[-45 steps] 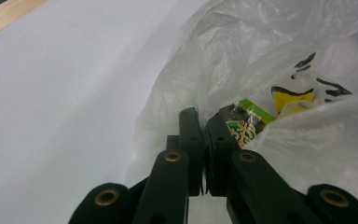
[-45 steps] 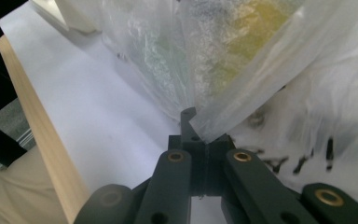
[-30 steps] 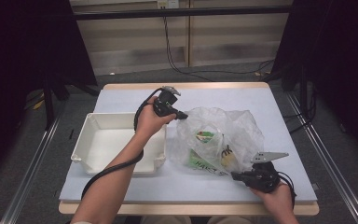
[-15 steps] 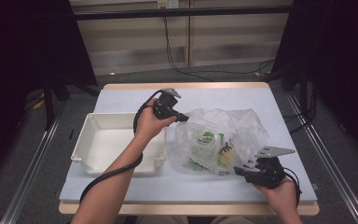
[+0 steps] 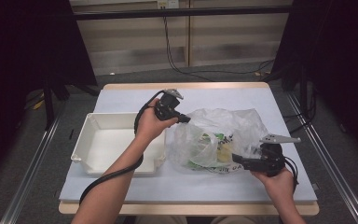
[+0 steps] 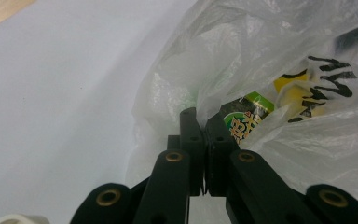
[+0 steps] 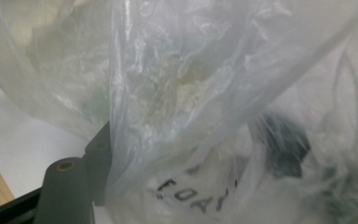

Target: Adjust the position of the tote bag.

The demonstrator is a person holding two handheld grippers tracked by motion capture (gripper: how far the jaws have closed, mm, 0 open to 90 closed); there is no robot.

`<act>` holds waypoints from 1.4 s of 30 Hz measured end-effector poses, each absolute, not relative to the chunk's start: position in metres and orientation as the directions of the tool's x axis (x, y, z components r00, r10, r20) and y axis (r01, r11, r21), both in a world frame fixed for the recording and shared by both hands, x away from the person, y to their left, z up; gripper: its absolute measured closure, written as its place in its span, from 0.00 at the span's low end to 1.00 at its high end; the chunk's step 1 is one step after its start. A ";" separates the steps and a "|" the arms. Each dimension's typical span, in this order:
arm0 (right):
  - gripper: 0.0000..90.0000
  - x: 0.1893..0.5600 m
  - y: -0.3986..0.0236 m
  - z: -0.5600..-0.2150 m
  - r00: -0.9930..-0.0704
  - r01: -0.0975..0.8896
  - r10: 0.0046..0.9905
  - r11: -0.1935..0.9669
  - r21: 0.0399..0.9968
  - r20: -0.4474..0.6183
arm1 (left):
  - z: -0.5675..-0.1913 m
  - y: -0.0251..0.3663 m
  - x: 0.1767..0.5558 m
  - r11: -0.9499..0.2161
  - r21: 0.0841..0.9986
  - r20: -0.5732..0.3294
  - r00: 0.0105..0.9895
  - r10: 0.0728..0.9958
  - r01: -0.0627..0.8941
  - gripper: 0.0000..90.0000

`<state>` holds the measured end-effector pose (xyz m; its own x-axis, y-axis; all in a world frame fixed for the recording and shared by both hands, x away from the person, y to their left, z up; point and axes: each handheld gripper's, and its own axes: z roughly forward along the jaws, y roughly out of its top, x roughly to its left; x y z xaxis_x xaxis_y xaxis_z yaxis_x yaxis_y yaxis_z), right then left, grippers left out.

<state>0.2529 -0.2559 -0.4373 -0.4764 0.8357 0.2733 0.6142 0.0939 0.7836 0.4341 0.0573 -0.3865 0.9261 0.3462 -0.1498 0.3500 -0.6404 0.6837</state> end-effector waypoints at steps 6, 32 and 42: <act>0.85 0.258 -0.257 -0.442 -0.514 0.605 0.821 0.143 0.783 0.248 | -0.391 0.059 0.434 -0.652 0.673 -0.145 0.926 0.348 0.351 0.98; 0.72 0.254 -0.264 -0.451 -0.525 0.653 0.810 0.187 0.734 0.261 | -0.391 0.070 0.449 -0.574 0.721 -0.168 0.902 0.398 0.388 0.78; 0.34 0.247 -0.263 -0.437 -0.500 0.627 0.849 0.219 0.748 0.171 | -0.378 0.069 0.431 -0.582 0.727 -0.133 0.907 0.400 0.364 0.50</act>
